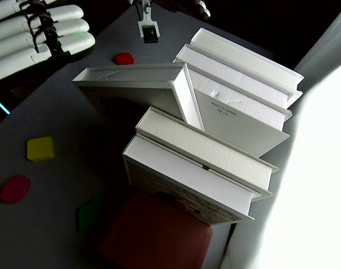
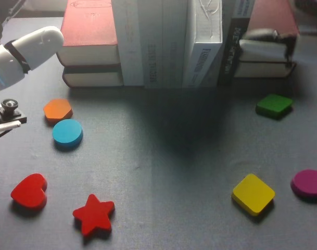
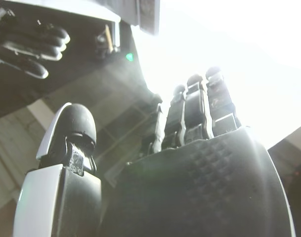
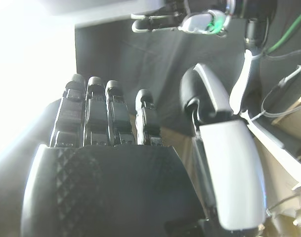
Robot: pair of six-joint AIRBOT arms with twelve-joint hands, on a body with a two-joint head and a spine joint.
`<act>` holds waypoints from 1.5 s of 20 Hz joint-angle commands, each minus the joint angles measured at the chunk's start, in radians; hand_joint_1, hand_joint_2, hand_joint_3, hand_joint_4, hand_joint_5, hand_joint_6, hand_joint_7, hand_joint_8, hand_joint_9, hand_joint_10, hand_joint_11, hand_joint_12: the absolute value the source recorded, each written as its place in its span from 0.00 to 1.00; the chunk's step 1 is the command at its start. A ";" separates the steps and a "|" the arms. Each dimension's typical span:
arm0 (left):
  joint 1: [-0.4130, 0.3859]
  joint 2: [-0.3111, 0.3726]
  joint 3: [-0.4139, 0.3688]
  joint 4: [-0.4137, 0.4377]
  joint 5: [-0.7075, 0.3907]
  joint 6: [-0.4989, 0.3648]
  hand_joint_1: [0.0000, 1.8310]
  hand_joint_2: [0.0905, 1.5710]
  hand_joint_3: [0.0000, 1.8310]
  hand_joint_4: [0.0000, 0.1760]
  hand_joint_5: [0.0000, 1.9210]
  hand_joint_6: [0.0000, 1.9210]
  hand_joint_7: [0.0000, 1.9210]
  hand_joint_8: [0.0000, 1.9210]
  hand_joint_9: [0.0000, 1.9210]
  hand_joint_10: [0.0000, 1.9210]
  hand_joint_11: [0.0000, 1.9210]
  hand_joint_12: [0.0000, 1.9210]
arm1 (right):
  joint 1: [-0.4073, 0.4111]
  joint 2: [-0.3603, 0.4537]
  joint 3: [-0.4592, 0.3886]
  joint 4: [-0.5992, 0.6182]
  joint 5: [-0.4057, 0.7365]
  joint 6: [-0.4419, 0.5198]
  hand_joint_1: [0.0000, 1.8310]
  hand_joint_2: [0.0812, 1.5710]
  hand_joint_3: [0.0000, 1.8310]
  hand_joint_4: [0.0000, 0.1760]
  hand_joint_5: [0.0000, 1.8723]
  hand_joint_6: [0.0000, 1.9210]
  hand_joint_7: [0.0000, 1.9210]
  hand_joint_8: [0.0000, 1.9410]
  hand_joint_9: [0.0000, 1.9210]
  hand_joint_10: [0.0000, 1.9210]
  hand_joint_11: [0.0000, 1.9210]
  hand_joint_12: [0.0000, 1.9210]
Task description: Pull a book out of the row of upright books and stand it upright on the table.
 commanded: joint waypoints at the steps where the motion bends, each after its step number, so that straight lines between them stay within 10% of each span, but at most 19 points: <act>1: -0.004 -0.004 0.002 -0.033 -0.122 -0.007 0.20 0.84 0.00 0.36 0.01 0.00 0.00 0.00 0.00 0.00 0.00 0.00 | 0.047 -0.002 -0.001 -0.016 0.006 0.014 0.62 0.74 0.00 0.79 0.00 0.00 0.00 0.00 0.00 0.00 0.00 0.00; 3: -0.001 -0.004 0.003 -0.037 -0.122 -0.007 0.19 0.85 0.00 0.35 0.01 0.00 0.00 0.00 0.00 0.00 0.00 0.00 | 0.168 -0.012 -0.003 -0.181 -0.130 0.058 0.72 0.70 0.00 0.43 0.00 0.00 0.00 0.00 0.00 0.00 0.00 0.00; 6: 0.001 -0.004 0.004 -0.037 -0.122 -0.007 0.18 0.85 0.00 0.38 0.01 0.00 0.00 0.00 0.00 0.00 0.00 0.00 | 0.290 -0.013 -0.017 -0.448 -0.313 0.135 0.75 0.70 0.00 0.80 0.00 0.00 0.00 0.00 0.00 0.00 0.00 0.19; 8: 0.001 -0.005 0.005 -0.037 -0.121 -0.007 0.18 0.85 0.00 0.43 0.01 0.00 0.00 0.00 0.00 0.00 0.00 0.00 | 0.344 -0.014 -0.041 -0.625 -0.402 0.186 0.74 0.68 0.00 0.90 0.00 0.00 0.00 0.00 0.00 0.00 0.00 0.01; 12: 0.002 -0.005 0.006 -0.037 -0.120 -0.007 0.17 0.84 0.00 0.52 0.00 0.00 0.00 0.00 0.00 0.00 0.00 0.00 | 0.417 -0.044 -0.055 -1.024 -0.472 0.437 0.79 0.69 0.00 0.44 0.00 0.00 0.00 0.00 0.00 0.00 0.00 0.00; 18: 0.001 -0.006 0.007 -0.037 -0.119 -0.007 0.17 0.84 0.00 0.51 0.00 0.00 0.00 0.00 0.00 0.00 0.00 0.00 | 0.413 -0.128 -0.019 -1.384 -0.493 0.715 0.79 0.68 0.00 0.19 0.00 0.00 0.00 0.00 0.00 0.00 0.00 0.00; 19: 0.001 -0.007 0.007 -0.037 -0.119 -0.007 0.18 0.85 0.00 0.42 0.00 0.00 0.00 0.00 0.00 0.00 0.00 0.00 | 0.409 -0.148 -0.009 -1.442 -0.493 0.757 0.75 0.67 0.00 0.00 0.06 0.01 0.06 0.01 0.06 0.02 0.00 0.00; 20: 0.001 -0.008 0.008 -0.037 -0.119 -0.007 0.19 0.84 0.00 0.47 0.00 0.00 0.00 0.00 0.00 0.00 0.00 0.00 | 0.403 -0.165 -0.002 -1.472 -0.490 0.779 0.73 0.67 0.00 0.00 0.31 0.02 0.28 0.03 0.13 0.22 0.00 0.52; 21: 0.001 -0.009 0.009 -0.037 -0.119 -0.007 0.18 0.84 0.00 0.49 0.00 0.00 0.00 0.00 0.00 0.00 0.00 0.00 | 0.396 -0.184 0.006 -1.497 -0.490 0.789 0.65 0.74 0.00 0.10 0.43 0.62 0.45 0.58 0.27 0.48 0.00 0.89; 22: 0.001 -0.009 0.010 -0.037 -0.119 -0.008 0.18 0.84 0.00 0.44 0.00 0.00 0.00 0.00 0.00 0.00 0.00 0.00 | 0.392 -0.196 0.012 -1.504 -0.483 0.794 0.74 0.71 0.00 0.00 0.51 0.51 0.49 0.55 0.39 0.71 0.26 0.86; 23: 0.001 -0.009 0.010 -0.037 -0.119 -0.008 0.18 0.84 0.00 0.44 0.00 0.00 0.00 0.00 0.00 0.00 0.00 0.00 | 0.392 -0.200 0.014 -1.497 -0.473 0.797 0.75 0.71 0.00 0.00 0.50 0.51 0.49 0.55 0.44 0.70 0.33 0.82; 30: 0.000 -0.012 0.014 -0.037 -0.120 -0.009 0.19 0.83 0.00 0.46 0.01 0.00 0.00 0.00 0.00 0.00 0.00 0.00 | 0.413 -0.179 -0.004 -1.395 -0.398 0.748 0.74 0.72 0.00 0.00 0.46 0.54 0.45 0.64 0.43 0.73 0.35 0.88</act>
